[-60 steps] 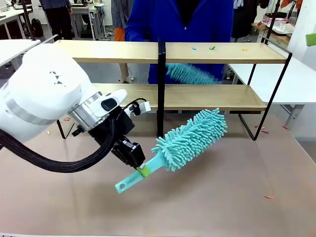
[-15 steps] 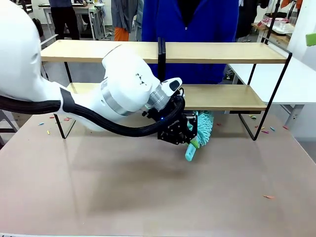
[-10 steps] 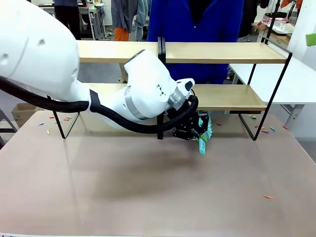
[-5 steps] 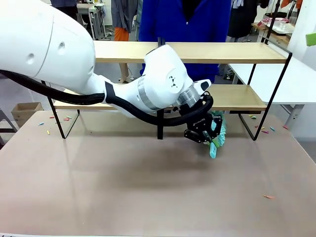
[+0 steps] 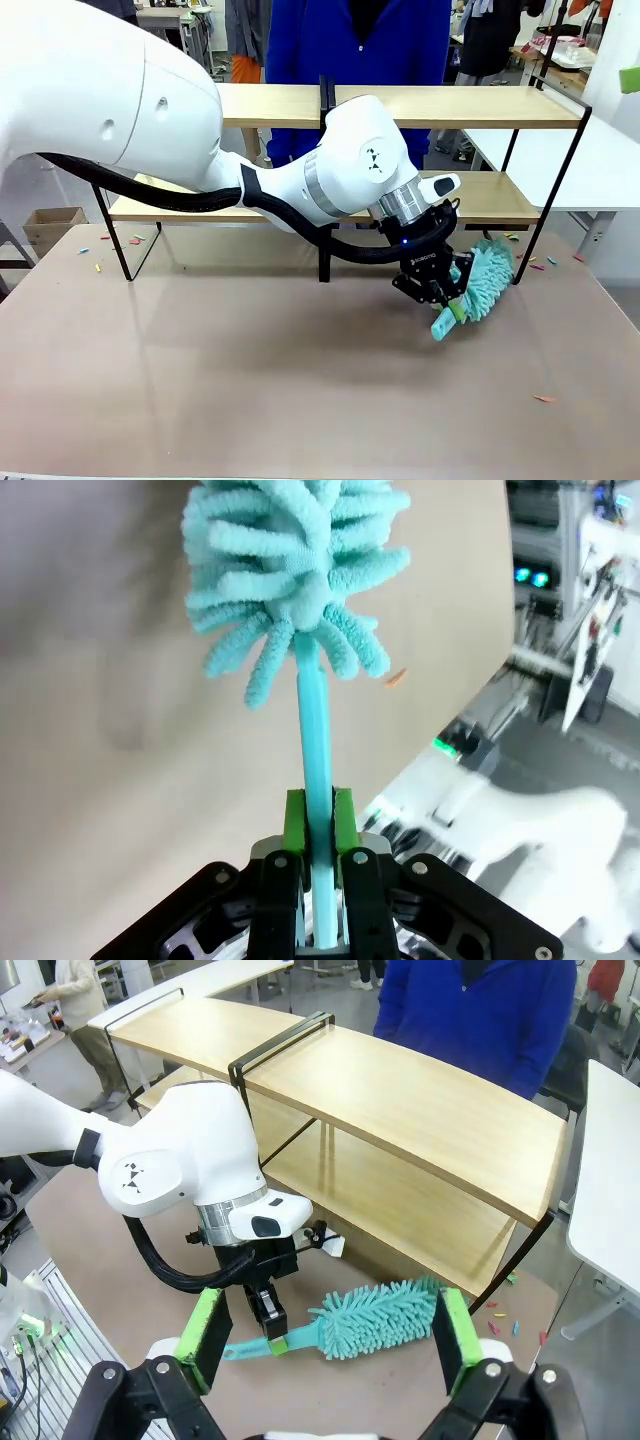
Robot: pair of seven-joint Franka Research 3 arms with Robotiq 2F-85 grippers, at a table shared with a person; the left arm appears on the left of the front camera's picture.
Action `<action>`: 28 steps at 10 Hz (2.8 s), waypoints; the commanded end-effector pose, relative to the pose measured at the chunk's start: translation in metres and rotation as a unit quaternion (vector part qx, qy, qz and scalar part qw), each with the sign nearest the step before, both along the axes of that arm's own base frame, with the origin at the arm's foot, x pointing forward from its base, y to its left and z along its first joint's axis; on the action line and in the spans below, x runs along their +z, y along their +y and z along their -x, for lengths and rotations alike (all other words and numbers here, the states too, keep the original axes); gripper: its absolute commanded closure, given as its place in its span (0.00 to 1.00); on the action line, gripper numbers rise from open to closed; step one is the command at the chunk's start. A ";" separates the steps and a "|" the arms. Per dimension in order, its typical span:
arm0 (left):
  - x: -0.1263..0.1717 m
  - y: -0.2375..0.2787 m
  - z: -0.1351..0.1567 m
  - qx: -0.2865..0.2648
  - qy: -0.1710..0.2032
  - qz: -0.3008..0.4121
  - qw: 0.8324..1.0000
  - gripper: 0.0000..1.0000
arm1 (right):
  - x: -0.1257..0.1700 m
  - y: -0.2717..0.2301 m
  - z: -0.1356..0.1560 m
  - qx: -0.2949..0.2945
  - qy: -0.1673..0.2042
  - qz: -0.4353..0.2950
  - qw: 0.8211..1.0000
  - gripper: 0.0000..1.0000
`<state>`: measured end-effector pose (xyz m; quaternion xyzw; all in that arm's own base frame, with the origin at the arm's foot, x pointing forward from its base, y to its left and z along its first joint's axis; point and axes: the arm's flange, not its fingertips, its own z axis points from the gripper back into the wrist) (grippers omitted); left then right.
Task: Clean the shelves.
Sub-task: Clean another randomly selected level of the Shelf with the Duster.
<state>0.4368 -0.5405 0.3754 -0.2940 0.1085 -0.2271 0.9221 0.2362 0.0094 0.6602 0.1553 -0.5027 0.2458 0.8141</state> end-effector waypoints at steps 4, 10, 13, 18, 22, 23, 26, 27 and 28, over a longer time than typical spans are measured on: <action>0.006 0.022 0.013 -0.144 -0.049 -0.092 0.984 0.88 | 0.000 0.000 0.000 0.002 0.000 -0.002 1.000 0.00; 0.015 0.091 0.072 -0.320 -0.035 -0.087 0.943 0.88 | 0.000 0.000 0.000 0.002 0.000 -0.002 1.000 0.00; 0.030 0.131 0.100 -0.333 -0.061 0.005 0.941 0.88 | 0.000 0.000 0.000 0.002 0.000 -0.002 1.000 0.00; 0.050 0.242 0.131 -0.354 -0.101 0.164 0.915 0.88 | 0.000 0.000 0.000 0.002 0.000 -0.002 1.000 0.00; 0.052 0.379 0.149 -0.141 -0.157 0.264 0.941 0.88 | 0.000 0.000 0.000 0.002 0.000 -0.002 1.000 0.00; 0.052 0.423 0.157 -0.098 -0.168 0.283 0.939 0.88 | 0.000 0.000 0.000 0.002 0.000 -0.002 1.000 0.00; 0.056 0.428 0.136 -0.104 -0.151 0.271 0.945 0.88 | 0.000 0.000 0.000 0.002 0.000 -0.002 1.000 0.00; 0.056 0.428 0.136 -0.104 -0.151 0.271 0.945 0.88 | 0.000 0.000 0.000 0.002 0.000 -0.002 1.000 0.00; 0.056 0.428 0.136 -0.104 -0.151 0.271 0.945 0.88 | 0.000 0.000 0.000 0.002 0.000 -0.002 1.000 0.00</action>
